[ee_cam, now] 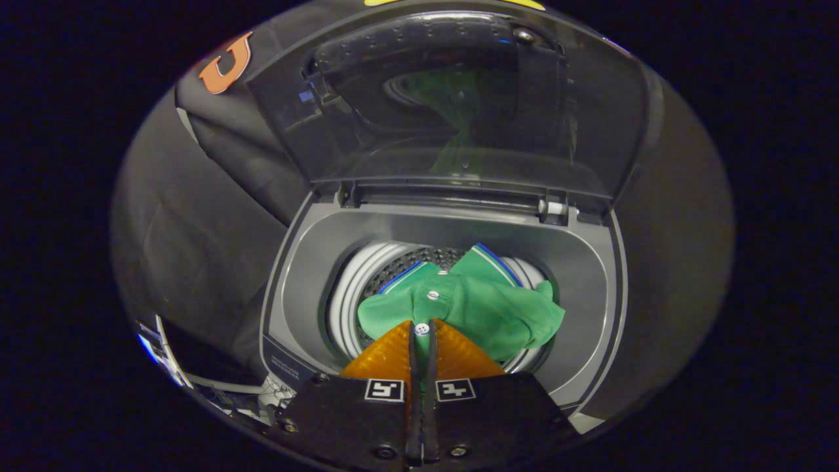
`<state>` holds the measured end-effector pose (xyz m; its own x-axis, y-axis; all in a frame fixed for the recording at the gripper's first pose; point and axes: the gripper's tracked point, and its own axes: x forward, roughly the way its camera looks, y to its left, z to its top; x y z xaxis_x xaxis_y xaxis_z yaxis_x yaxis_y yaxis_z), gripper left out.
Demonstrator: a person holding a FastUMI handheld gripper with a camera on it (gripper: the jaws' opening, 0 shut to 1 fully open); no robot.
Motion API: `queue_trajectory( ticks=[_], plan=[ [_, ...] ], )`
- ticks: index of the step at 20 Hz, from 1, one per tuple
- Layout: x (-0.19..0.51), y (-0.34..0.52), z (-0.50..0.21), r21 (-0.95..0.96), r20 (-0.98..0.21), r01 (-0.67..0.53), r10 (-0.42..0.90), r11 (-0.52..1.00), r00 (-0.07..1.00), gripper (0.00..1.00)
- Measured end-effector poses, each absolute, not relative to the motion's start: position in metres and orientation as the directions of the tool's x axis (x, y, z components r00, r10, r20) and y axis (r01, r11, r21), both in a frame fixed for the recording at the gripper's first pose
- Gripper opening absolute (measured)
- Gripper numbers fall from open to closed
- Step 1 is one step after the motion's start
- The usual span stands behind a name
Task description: Put the clothes into the washing machine and then close the washing machine lid.
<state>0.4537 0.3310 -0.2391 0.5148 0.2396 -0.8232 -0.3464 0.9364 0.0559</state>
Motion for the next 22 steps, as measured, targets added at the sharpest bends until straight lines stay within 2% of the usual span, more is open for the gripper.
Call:
queue_trajectory(
  ticks=[8,11,16,22],
  plan=[
    [0.458,0.328,-0.23,0.04,-0.817,-0.364,0.24,0.931,0.524,0.06],
    [0.459,0.315,-0.23,-0.022,-0.825,-0.376,0.196,0.926,0.53,1.0],
    [0.456,0.317,-0.202,-0.021,-0.8,-0.421,0.238,0.907,0.551,0.98],
    [0.458,0.333,-0.112,0.056,-0.702,-0.47,0.37,0.881,0.609,0.98]
  ],
)
